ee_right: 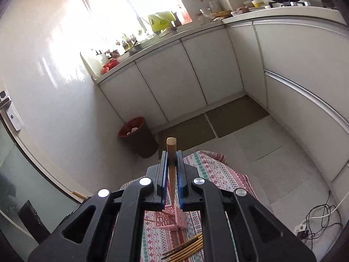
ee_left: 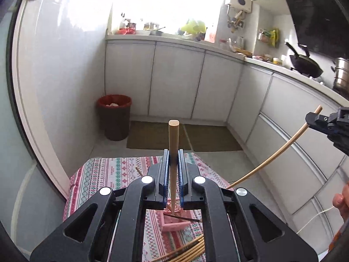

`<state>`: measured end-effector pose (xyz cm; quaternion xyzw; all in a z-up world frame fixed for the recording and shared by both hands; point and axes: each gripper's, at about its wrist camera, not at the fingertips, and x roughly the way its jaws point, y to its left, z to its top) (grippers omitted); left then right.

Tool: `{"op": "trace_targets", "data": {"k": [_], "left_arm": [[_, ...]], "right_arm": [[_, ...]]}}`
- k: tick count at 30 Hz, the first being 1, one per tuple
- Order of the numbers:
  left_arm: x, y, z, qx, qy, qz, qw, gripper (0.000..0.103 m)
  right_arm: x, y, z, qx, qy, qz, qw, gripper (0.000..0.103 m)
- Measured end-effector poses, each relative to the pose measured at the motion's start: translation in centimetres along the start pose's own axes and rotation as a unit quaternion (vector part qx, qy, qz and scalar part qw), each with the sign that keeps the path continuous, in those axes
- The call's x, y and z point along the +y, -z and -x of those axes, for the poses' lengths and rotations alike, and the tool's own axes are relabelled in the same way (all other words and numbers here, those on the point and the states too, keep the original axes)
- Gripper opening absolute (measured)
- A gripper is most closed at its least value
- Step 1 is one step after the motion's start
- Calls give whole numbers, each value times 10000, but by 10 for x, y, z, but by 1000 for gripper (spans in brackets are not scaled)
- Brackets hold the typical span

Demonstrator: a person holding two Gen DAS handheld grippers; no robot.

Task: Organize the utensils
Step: 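Lower both held chopsticks into the pink basket and open both tools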

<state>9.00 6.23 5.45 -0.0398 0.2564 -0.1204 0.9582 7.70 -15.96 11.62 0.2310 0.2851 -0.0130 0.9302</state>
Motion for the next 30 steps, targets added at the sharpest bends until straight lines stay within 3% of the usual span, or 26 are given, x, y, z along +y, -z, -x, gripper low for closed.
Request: {"op": "trace_targets", "data": {"k": [6, 9, 18, 25, 30], "left_arm": [[9, 18, -37, 234, 61, 178, 9995, 8], [11, 24, -46, 472, -15, 176, 9987, 21], [30, 12, -19, 82, -38, 556, 9984, 30], [40, 14, -24, 188, -194, 667, 9974, 32], [42, 15, -20, 142, -373, 578, 9975, 36]], "right_arm": [[12, 13, -35, 223, -56, 156, 9996, 8], [16, 21, -49, 376, -36, 241, 9990, 8], [34, 37, -80, 517, 95, 497, 9974, 8], [47, 57, -111, 545, 141, 697, 9960, 8], [51, 69, -120, 631, 114, 818, 9946, 17]]}}
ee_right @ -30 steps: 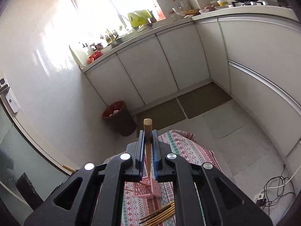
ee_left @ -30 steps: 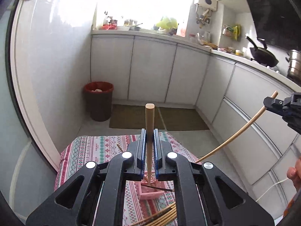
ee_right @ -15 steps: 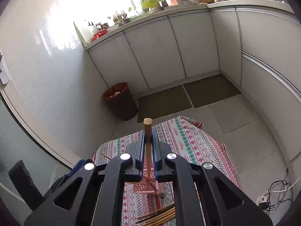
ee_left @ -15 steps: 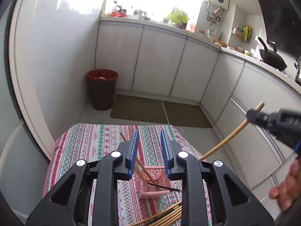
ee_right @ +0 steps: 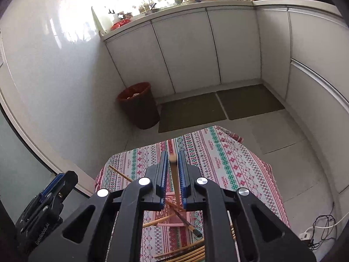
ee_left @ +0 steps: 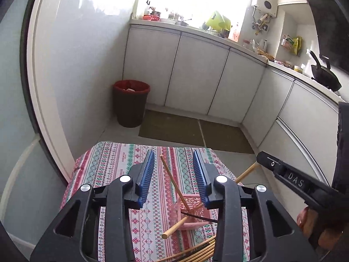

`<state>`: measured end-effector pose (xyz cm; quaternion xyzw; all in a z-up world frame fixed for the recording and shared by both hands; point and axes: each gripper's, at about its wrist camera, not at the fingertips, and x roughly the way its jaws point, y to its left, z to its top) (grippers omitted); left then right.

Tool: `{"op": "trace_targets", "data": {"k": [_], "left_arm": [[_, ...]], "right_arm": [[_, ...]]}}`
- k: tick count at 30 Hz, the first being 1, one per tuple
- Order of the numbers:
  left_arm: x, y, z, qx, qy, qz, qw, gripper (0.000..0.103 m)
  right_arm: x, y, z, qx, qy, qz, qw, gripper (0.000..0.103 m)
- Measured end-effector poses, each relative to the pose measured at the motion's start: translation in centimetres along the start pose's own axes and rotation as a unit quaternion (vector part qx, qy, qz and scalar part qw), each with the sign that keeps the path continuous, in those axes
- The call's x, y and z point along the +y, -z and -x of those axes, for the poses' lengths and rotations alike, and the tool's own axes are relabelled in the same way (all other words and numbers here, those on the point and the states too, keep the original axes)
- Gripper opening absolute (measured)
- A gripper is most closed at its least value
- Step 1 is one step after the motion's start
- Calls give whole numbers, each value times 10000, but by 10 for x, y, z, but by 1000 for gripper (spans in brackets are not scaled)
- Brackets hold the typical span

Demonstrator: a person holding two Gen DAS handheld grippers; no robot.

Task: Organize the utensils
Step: 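Lower both held chopsticks into the pink basket and open both tools, then move both tools back toward the chopstick bundle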

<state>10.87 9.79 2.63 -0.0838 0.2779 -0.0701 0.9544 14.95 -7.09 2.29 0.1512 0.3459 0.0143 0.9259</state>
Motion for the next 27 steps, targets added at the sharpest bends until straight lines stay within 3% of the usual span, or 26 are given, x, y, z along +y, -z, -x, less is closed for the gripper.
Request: {"op": "trace_targets", "data": {"k": [6, 12, 14, 18, 27], "left_arm": [[-5, 1, 12, -112, -133, -147, 9997, 38], [-17, 7, 24, -150, -149, -348, 9992, 48], [-22, 10, 29, -166, -160, -439, 9988, 49], [-28, 16, 37, -190, -173, -541, 9982, 63], [-40, 29, 46, -204, -274, -776, 9964, 90]], "right_arm": [[-1, 4, 19, -228, 410, 189, 9987, 22], [-4, 14, 47, -519, 841, 458, 9941, 38], [-7, 20, 56, -617, 921, 501, 9926, 49], [-13, 33, 69, -701, 1140, 587, 9893, 58], [-37, 55, 91, -905, 1575, 332, 9828, 90]]}}
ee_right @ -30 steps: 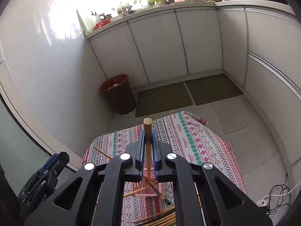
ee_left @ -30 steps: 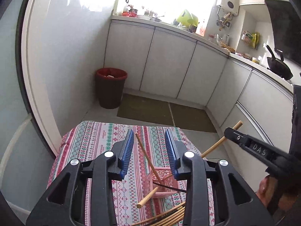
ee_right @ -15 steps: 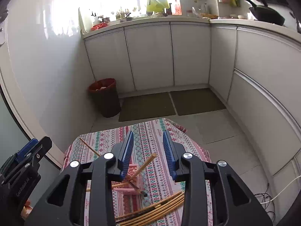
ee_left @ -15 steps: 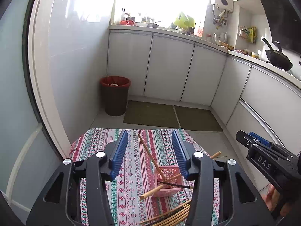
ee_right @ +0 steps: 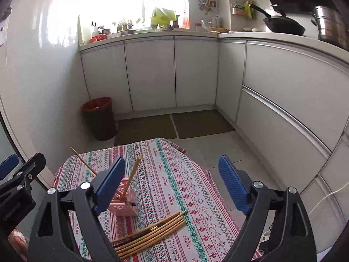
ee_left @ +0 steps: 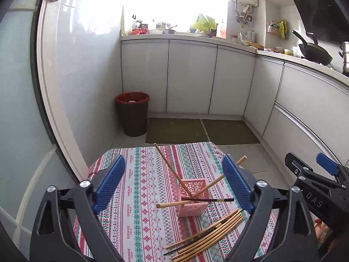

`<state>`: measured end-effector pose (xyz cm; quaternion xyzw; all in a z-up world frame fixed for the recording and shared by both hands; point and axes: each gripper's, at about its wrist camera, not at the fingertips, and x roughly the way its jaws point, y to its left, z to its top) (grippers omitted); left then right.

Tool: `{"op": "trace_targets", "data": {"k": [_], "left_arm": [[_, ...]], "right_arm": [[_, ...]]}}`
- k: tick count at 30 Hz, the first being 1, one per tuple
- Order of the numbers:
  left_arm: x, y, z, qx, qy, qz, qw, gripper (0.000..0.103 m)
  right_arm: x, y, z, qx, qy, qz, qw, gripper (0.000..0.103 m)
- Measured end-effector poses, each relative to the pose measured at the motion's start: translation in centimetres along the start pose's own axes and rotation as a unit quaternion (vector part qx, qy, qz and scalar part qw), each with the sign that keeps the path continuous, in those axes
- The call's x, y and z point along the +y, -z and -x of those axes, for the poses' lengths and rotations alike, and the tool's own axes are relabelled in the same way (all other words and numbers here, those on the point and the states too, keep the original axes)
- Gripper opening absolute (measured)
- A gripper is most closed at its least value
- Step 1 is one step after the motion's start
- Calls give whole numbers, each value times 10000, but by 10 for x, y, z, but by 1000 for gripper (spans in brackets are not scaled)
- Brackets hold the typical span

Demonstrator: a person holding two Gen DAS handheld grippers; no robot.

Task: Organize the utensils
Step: 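Move both tools back toward the chopstick bundle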

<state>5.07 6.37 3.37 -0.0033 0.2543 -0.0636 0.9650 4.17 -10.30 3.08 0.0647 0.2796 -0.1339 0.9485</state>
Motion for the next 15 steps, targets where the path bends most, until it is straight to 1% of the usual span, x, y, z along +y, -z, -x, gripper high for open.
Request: {"op": "trace_targets", "data": {"k": [1, 2, 5, 9, 12, 15], "left_arm": [[0, 2, 1, -7, -21, -4, 10000, 94], [-1, 4, 3, -8, -33, -11, 10000, 95], [-4, 7, 3, 49, -27, -110, 9999, 96], [-8, 10, 3, 166, 21, -271, 9995, 96], [-16, 16, 1, 258, 81, -423, 9987, 96], [-30, 24, -6, 543, 355, -750, 9951, 96]], "right_arm": [[-2, 2, 0, 6, 29, -6, 10000, 92], [-4, 3, 0, 27, 33, -6, 10000, 93], [-11, 8, -1, 91, 40, -13, 9999, 95], [-23, 17, -3, 205, 30, -92, 9997, 95], [-42, 32, -6, 456, 43, -250, 9986, 95], [-70, 52, -15, 768, 198, -529, 9954, 95]]}}
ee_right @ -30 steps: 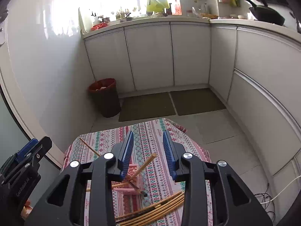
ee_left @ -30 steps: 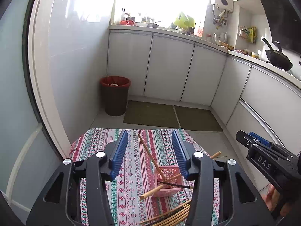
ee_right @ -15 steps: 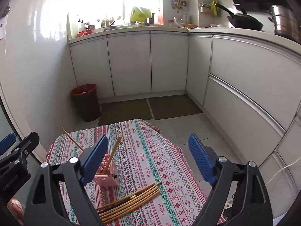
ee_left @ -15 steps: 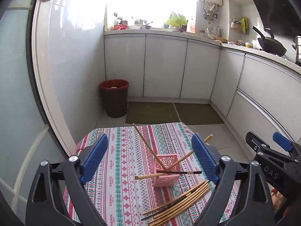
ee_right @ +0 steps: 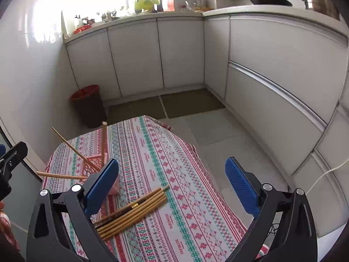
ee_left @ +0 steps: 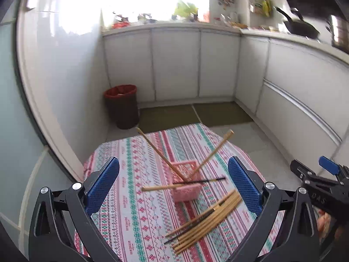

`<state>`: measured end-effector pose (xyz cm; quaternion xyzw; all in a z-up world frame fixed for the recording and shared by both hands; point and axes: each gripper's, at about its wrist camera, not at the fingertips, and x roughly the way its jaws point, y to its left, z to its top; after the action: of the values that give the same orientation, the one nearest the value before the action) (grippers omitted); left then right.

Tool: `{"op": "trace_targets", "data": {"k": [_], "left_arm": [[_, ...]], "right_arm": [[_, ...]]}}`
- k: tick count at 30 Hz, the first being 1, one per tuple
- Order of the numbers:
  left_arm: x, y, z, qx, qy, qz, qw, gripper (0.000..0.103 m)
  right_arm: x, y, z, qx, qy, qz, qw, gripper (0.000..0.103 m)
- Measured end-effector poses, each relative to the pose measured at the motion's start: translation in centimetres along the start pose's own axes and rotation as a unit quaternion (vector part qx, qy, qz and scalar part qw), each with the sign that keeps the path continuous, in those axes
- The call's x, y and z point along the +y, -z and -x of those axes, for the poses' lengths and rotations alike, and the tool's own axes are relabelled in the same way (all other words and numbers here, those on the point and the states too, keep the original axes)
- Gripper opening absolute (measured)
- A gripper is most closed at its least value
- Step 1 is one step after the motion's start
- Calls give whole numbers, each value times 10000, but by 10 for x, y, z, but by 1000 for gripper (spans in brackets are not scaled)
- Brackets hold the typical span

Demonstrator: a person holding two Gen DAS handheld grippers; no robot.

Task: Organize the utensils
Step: 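Move both tools back toward the chopstick bundle, then grasp a wooden chopstick from the bundle with the left tool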

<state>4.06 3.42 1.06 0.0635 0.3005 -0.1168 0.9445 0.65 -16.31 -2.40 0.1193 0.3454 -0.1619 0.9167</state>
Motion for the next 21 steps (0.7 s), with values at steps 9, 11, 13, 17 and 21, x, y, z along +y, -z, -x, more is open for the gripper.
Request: {"op": "trace_targets", "data": {"k": [9, 11, 13, 17, 21], "left_arm": [[-97, 63, -39, 1377, 1862, -2112, 9496, 96], [-116, 81, -53, 1675, 2133, -2385, 9325, 96], [-127, 92, -69, 1936, 2341, -2432, 9212, 96], [-138, 107, -112, 2556, 2761, -2243, 8990, 96], [-145, 112, -141, 2864, 3021, -2055, 8857, 96]], "right_arm": [[-111, 20, -35, 984, 184, -2067, 9733, 95], [-127, 22, -35, 984, 241, -2405, 9653, 95], [-141, 25, -35, 1071, 210, -2715, 9562, 95], [-159, 31, -43, 1325, 77, -3090, 9418, 95], [-168, 35, -47, 1495, 39, -3180, 9362, 95]]}}
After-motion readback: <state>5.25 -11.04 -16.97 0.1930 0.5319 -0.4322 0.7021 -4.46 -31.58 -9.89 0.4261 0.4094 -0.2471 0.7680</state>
